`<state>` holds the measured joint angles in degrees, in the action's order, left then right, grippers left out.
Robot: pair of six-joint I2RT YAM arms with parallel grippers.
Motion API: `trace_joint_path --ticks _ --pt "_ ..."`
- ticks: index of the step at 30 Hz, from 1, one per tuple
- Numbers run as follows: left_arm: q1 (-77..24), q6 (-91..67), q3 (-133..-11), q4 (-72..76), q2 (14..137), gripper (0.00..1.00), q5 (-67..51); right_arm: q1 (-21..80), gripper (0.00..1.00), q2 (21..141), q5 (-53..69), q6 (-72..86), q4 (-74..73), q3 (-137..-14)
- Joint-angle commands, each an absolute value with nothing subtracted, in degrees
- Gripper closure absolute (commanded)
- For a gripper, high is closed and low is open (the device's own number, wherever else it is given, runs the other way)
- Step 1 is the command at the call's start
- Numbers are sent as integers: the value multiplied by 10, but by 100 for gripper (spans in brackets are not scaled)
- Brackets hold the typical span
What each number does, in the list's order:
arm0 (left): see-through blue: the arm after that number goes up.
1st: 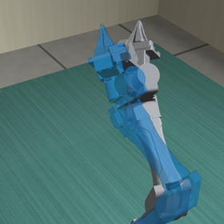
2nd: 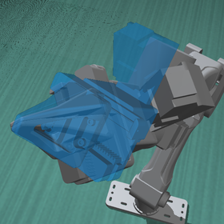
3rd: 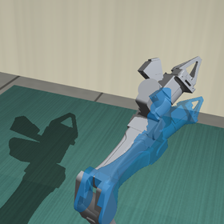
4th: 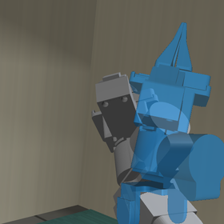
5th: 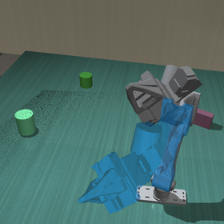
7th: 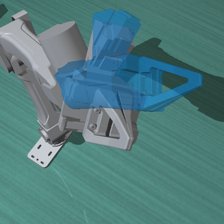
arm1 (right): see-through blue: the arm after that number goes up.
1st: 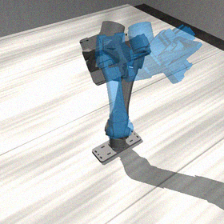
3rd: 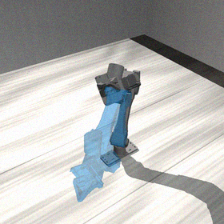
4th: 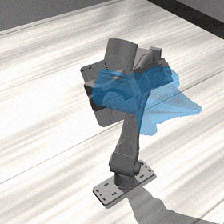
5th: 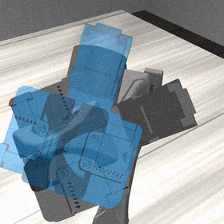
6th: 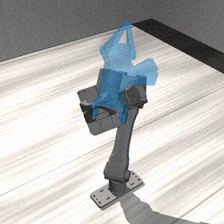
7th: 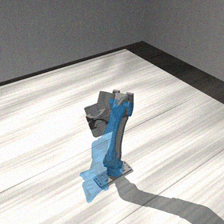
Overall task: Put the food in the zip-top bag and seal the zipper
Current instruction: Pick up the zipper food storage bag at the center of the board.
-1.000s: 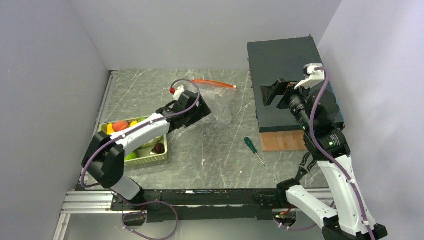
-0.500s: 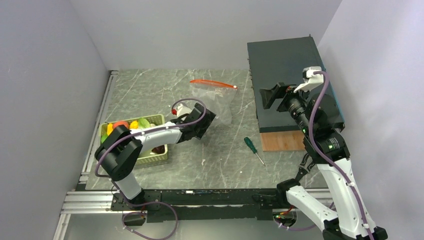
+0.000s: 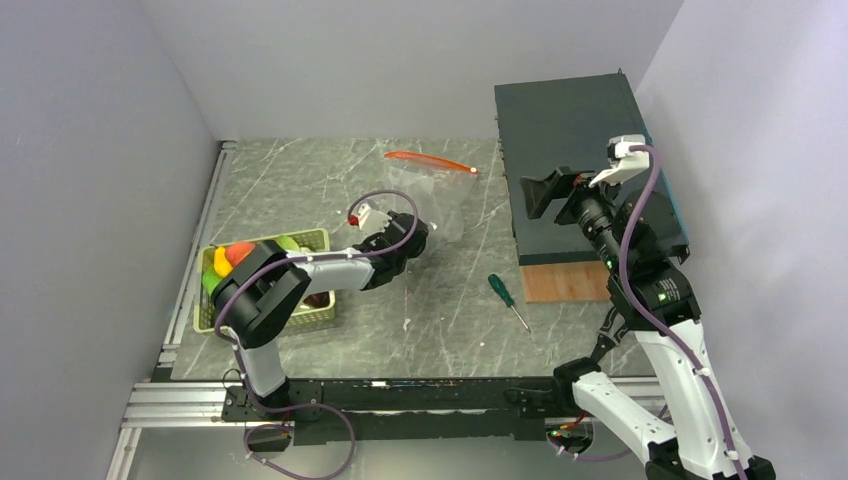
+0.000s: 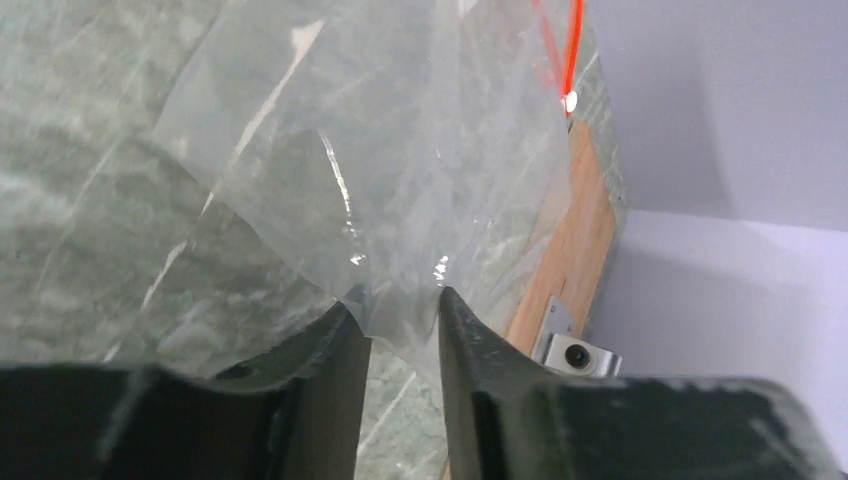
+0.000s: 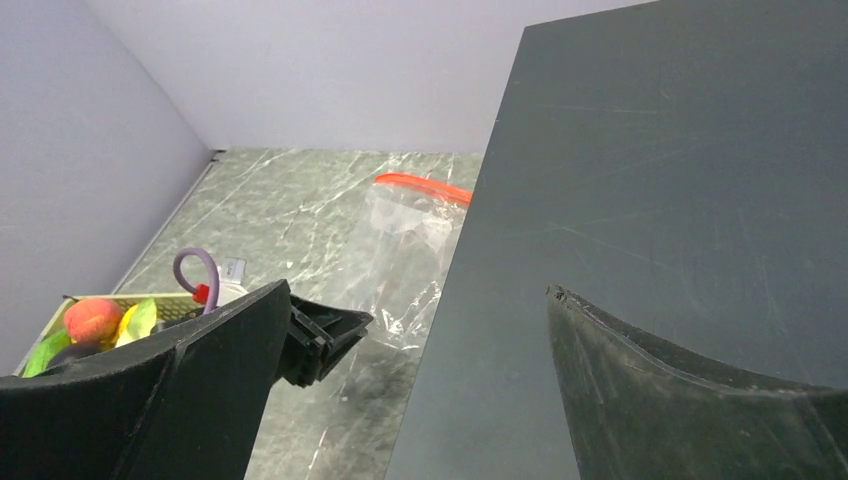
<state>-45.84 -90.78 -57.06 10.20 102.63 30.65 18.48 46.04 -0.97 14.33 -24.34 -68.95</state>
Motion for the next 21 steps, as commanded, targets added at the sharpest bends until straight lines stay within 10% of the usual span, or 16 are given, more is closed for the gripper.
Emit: trace_joint_path --ticks 1,6,21 --pt "-459 -785 -536 252 1006 79 337 186 0 448 -4 141 -226 -687" --pt "-445 -640 -513 262 953 100 293 187 0 452 7 151 -228 -686" --pt "-421 -281 -517 -8 658 100 120 187 0 492 80 182 -238 -706"
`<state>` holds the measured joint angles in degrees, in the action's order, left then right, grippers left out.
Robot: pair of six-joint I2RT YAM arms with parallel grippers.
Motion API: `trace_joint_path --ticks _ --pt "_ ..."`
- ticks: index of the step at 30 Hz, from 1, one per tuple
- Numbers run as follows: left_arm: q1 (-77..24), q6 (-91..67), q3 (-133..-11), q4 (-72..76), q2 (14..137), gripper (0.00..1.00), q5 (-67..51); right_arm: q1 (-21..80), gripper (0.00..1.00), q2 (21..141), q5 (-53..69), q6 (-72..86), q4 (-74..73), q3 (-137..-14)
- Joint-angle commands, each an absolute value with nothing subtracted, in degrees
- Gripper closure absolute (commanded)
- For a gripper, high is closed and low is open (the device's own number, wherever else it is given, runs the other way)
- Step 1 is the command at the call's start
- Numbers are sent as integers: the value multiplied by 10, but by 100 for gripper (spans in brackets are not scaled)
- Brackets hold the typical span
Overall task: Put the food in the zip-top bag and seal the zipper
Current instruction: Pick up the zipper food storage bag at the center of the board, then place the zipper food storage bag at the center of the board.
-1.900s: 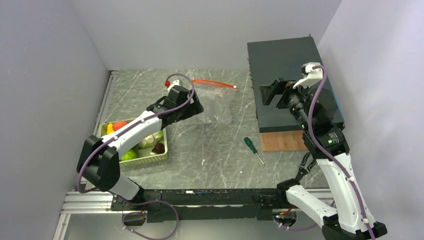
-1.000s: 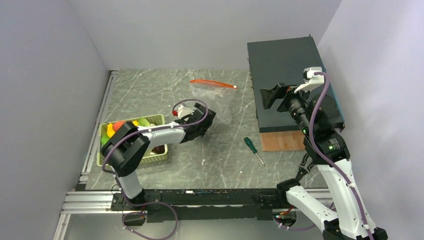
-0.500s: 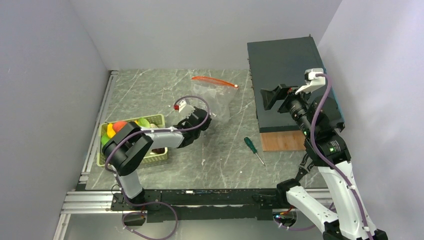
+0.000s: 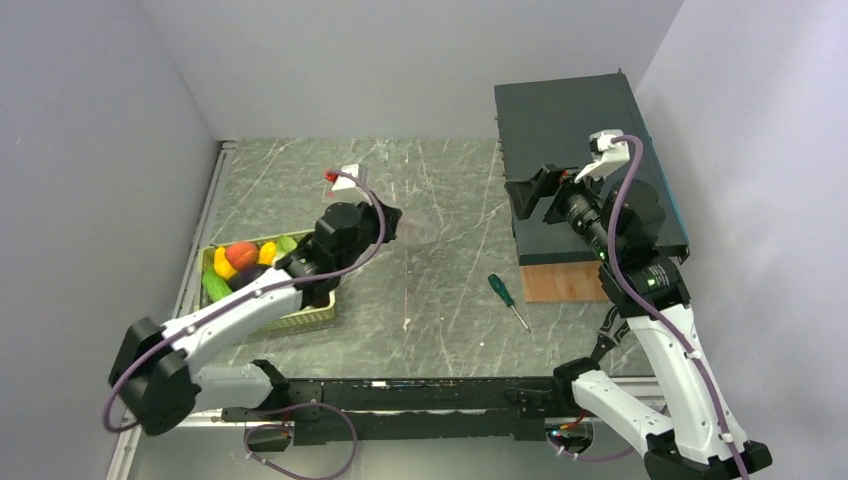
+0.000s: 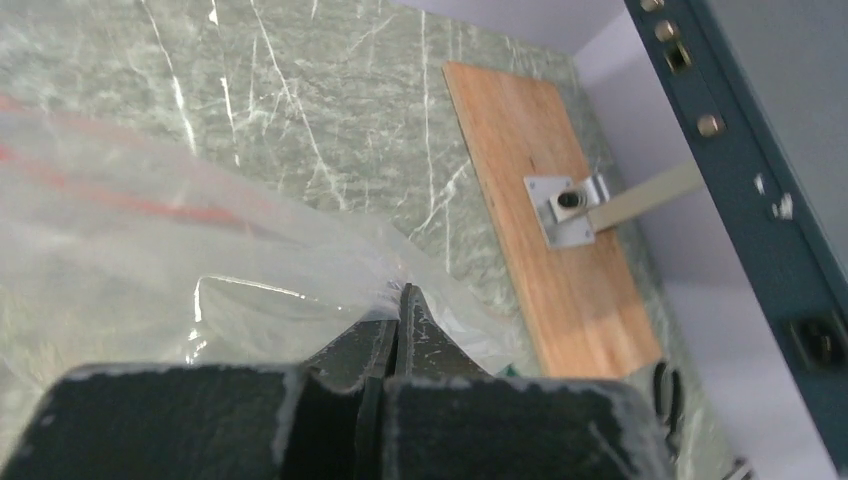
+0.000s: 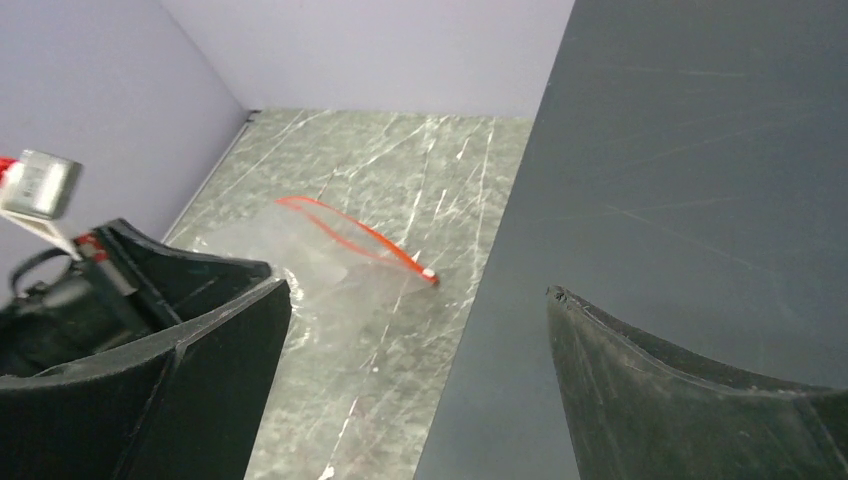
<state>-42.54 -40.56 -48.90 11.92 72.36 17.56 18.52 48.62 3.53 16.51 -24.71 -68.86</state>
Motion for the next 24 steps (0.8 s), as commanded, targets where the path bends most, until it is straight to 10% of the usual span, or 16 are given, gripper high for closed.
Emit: trace_joint_path --ticks 1,15,24 --pt "-418 -271 -522 -42 643 100 116 187 0 495 98 185 -226 -700" --pt "-422 -320 -413 74 599 100 -315 193 0 526 156 224 -186 -695" --pt "-376 -184 -512 -270 621 100 -153 194 0 518 142 207 -204 -701"
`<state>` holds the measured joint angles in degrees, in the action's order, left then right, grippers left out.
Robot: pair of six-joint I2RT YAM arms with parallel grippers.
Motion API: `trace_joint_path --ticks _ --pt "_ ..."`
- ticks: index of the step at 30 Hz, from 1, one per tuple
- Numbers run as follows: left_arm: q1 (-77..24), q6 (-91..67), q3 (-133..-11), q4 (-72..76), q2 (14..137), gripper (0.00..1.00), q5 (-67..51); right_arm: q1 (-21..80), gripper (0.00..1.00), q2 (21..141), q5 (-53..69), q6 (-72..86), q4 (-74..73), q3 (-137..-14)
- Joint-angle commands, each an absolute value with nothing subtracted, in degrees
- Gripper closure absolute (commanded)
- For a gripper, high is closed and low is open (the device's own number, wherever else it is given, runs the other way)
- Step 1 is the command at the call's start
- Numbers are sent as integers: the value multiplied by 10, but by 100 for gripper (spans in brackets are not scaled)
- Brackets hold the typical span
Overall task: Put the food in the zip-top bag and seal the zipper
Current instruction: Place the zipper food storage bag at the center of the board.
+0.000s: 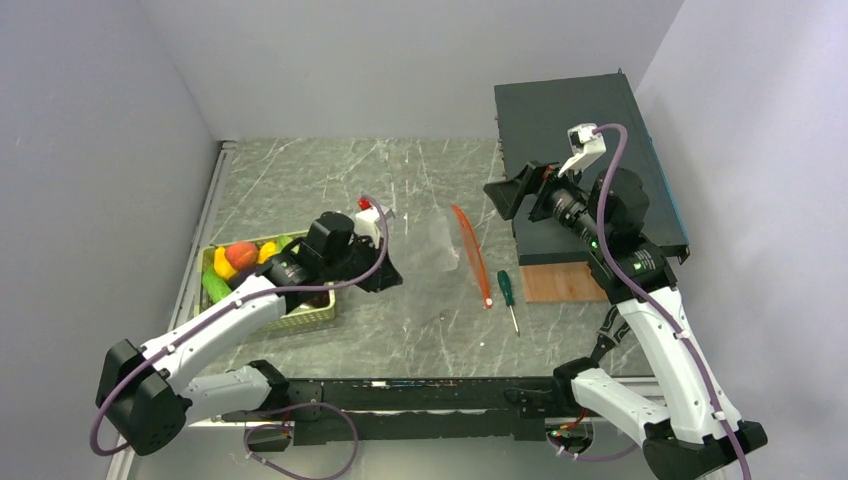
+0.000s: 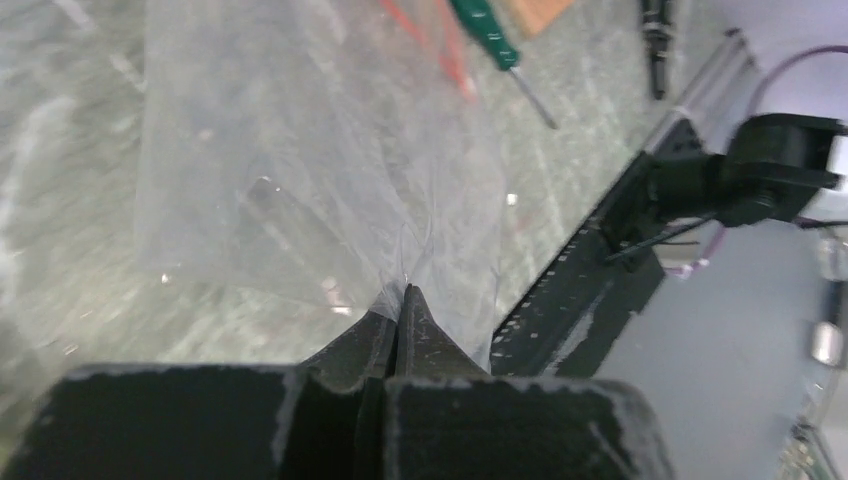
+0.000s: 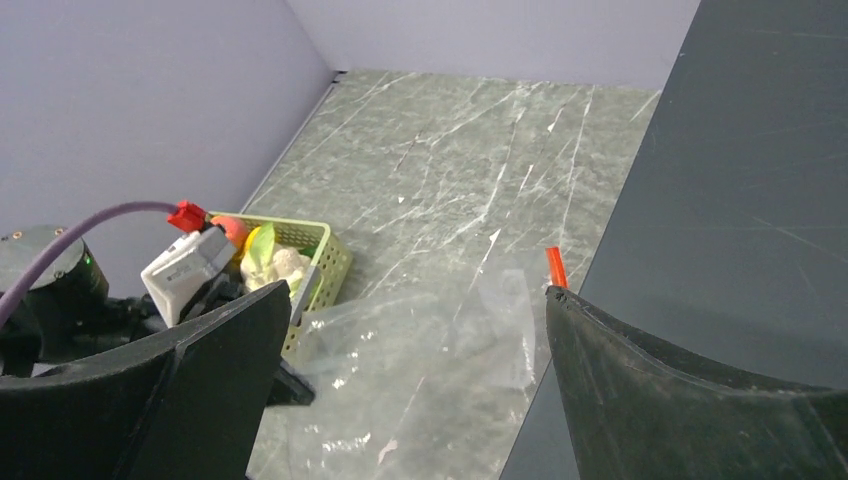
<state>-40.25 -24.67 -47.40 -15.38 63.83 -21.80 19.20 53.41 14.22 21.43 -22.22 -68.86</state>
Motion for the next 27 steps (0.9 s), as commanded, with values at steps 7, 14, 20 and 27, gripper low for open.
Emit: trace_joint_path --ticks 7,14,20,27 --pt "-349 -192 -554 -354 650 21 -95 195 0 527 145 198 -208 -711" --pt "-381 -268 -580 -266 647 12 -101 193 0 526 128 188 -209 -708" --pt "-474 -257 -694 -275 743 20 7 194 0 522 121 179 -216 -710" --pt "-498 -403 -795 -276 894 14 116 194 0 502 77 155 -236 -707"
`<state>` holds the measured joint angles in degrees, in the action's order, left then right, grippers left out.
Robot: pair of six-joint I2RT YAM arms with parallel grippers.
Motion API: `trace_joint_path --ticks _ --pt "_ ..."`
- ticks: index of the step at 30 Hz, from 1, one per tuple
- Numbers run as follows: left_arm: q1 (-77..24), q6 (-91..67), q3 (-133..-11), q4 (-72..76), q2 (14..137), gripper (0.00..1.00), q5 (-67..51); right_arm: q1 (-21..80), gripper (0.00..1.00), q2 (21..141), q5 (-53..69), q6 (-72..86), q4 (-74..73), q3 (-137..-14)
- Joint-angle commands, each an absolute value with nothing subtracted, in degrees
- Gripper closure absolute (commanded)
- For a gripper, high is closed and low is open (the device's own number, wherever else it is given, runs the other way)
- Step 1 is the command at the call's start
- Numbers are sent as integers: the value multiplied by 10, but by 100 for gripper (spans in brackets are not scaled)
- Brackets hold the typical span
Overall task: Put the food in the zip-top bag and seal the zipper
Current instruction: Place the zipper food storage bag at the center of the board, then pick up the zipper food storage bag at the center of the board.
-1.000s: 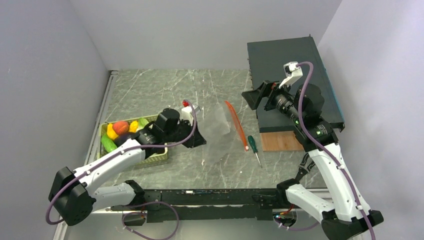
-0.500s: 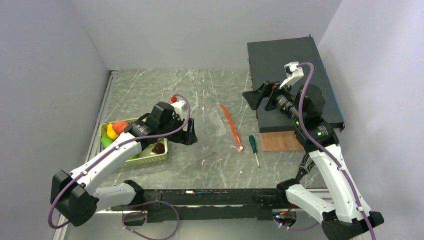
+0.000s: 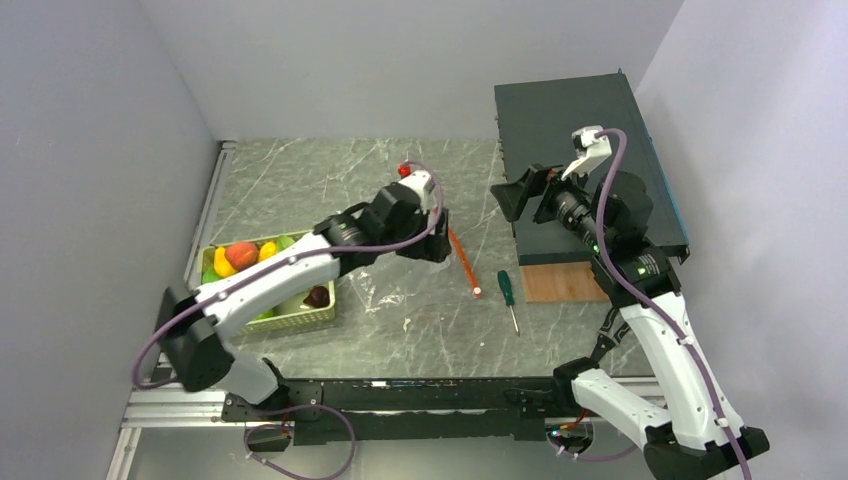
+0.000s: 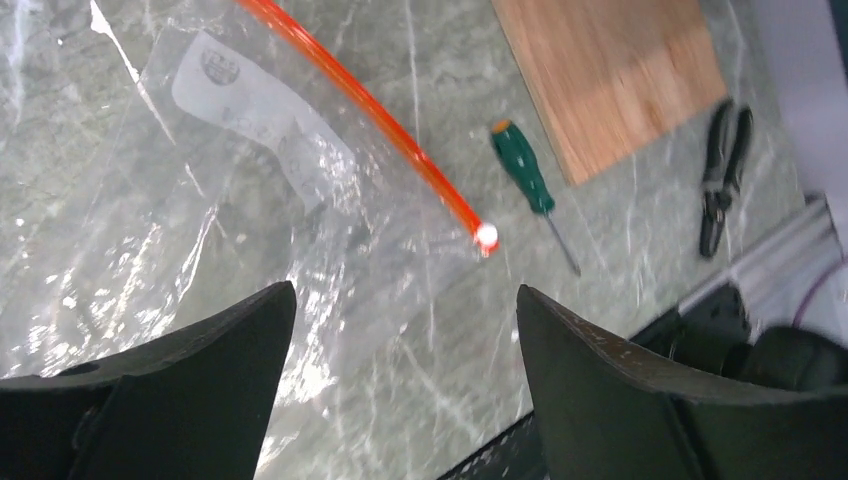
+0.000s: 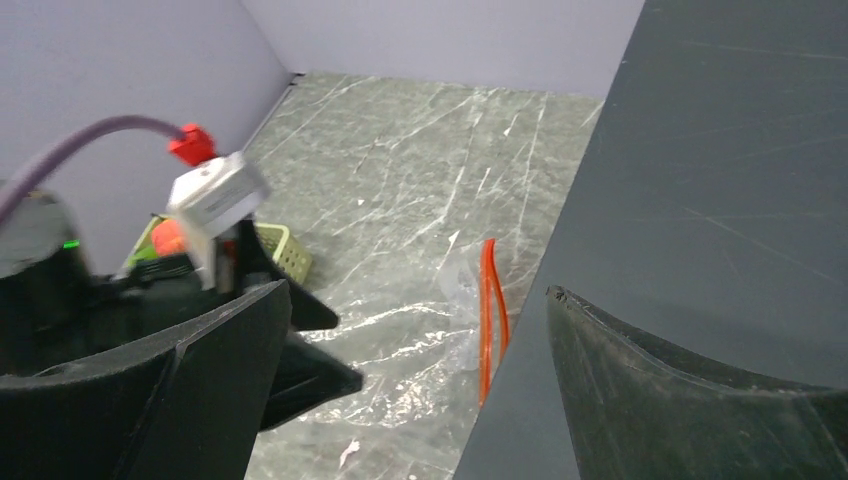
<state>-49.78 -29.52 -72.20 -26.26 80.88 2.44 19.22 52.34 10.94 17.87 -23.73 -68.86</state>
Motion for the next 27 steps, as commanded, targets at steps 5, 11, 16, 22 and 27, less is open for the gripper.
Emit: trace_joint_path --ticks 5,11,16,22,27 --pt "-499 -459 -1001 -419 1061 14 169 194 0 486 49 138 -251 -711" --pt "-496 -467 -1066 -434 1152 11 239 193 0 467 31 131 -247 -703" --pt "-474 -453 -1068 -412 1191 5 221 194 0 467 40 131 -240 -700" --pt "-471 -405 -1087 -387 1241 0 238 194 0 472 33 127 -240 -697" --pt "-469 -357 -1088 -369 1274 0 241 194 0 470 27 124 -239 -695"
